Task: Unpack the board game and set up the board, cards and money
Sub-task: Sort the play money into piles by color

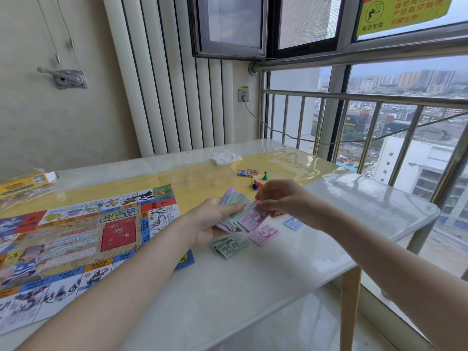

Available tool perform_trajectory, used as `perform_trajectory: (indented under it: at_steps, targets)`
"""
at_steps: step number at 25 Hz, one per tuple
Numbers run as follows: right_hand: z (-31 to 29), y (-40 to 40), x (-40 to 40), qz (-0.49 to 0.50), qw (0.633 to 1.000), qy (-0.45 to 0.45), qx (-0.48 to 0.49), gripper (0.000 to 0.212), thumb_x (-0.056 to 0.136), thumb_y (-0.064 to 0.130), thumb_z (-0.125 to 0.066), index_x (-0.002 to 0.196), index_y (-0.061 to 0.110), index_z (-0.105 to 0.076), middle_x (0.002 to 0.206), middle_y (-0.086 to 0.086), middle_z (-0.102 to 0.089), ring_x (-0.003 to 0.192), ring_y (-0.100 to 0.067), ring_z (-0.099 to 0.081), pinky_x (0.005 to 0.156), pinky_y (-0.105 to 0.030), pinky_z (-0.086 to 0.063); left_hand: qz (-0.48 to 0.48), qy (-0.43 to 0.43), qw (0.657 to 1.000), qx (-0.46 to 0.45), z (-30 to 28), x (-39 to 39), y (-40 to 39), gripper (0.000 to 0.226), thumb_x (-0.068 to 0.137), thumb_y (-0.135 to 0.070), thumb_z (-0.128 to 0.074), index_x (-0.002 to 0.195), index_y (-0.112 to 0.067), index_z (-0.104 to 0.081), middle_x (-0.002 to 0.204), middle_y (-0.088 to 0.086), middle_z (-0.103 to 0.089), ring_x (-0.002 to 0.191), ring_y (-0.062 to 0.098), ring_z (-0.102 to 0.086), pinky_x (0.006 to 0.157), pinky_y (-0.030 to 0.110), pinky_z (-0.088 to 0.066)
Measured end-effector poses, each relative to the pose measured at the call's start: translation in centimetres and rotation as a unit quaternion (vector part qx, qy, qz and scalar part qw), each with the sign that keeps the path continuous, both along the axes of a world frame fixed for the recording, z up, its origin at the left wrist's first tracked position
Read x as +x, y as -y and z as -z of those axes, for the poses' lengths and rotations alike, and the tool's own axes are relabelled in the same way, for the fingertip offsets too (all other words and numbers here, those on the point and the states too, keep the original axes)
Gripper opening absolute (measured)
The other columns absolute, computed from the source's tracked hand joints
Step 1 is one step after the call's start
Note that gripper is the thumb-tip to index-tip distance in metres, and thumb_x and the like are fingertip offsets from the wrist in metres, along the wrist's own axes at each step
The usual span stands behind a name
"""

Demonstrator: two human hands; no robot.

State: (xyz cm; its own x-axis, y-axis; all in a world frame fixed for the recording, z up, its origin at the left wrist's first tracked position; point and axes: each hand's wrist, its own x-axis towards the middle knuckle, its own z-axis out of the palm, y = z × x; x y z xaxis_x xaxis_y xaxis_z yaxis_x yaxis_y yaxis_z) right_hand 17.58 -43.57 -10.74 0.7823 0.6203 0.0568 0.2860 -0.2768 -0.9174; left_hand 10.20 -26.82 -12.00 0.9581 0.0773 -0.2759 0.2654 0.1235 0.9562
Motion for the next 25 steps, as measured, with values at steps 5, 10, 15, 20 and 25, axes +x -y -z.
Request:
perform_trajectory:
  at_steps: [5, 10, 15, 20, 25]
  targets:
    - [-0.2, -0.7, -0.3, 0.01, 0.998, 0.011, 0.061, 0.017, 0.08, -0.013, -0.059, 0.093, -0.002, -0.059, 0.075, -0.01, -0.061, 0.064, -0.02, -0.057, 0.054, -0.016, -0.051, 0.02, 0.02, 0.997, -0.072, -0.3, -0.2, 0.5, 0.008, 0.089, -0.002, -0.054, 0.091, -0.002, -0.062, 0.076, 0.013, -0.071, 0.062, 0.019, -0.07, 0.056, 0.026, -0.058]
    - [0.6, 0.5, 0.5, 0.056, 0.997, 0.049, -0.024, 0.016, 0.077, -0.01, -0.064, 0.085, 0.003, -0.062, 0.073, -0.008, -0.063, 0.058, -0.016, -0.059, 0.058, -0.023, -0.053, -0.052, 0.037, 0.997, -0.04, 0.1, -0.1, -1.0, 0.008, 0.088, 0.002, -0.055, 0.095, 0.001, -0.058, 0.073, 0.013, -0.071, 0.057, 0.019, -0.069, 0.053, 0.024, -0.057]
    - [2.7, 0.6, 0.0, 0.013, 0.928, 0.262, -0.265, 0.019, 0.079, -0.002, -0.061, 0.095, 0.009, -0.064, 0.085, -0.001, -0.062, 0.075, -0.016, -0.062, 0.067, -0.022, -0.05, -0.046, 0.048, 0.998, -0.021, 0.7, -0.1, -0.9, 0.016, 0.089, 0.003, -0.055, 0.104, 0.008, -0.056, 0.074, 0.014, -0.072, 0.063, 0.019, -0.071, 0.054, 0.023, -0.057]
    - [1.1, 0.2, -0.5, 0.052, 0.925, 0.302, -0.227, 0.015, 0.086, 0.011, -0.062, 0.1, 0.007, -0.065, 0.094, -0.002, -0.062, 0.078, -0.009, -0.05, 0.066, -0.012, -0.041, -0.019, 0.048, 0.999, -0.001, 0.4, -0.3, -0.4, 0.011, 0.083, 0.001, -0.062, 0.094, 0.001, -0.061, 0.078, 0.014, -0.073, 0.065, 0.02, -0.071, 0.059, 0.025, -0.058]
    - [-0.1, -0.8, -1.1, 0.031, 0.999, 0.011, -0.013, 0.017, 0.084, 0.01, -0.064, 0.088, -0.006, -0.067, 0.067, -0.01, -0.061, 0.053, -0.011, -0.052, 0.053, -0.021, -0.044, 0.025, 0.073, 0.997, 0.027, 0.0, -0.3, 0.3, 0.015, 0.081, 0.0, -0.064, 0.096, -0.003, -0.063, 0.083, 0.011, -0.073, 0.071, 0.019, -0.07, 0.063, 0.024, -0.057]
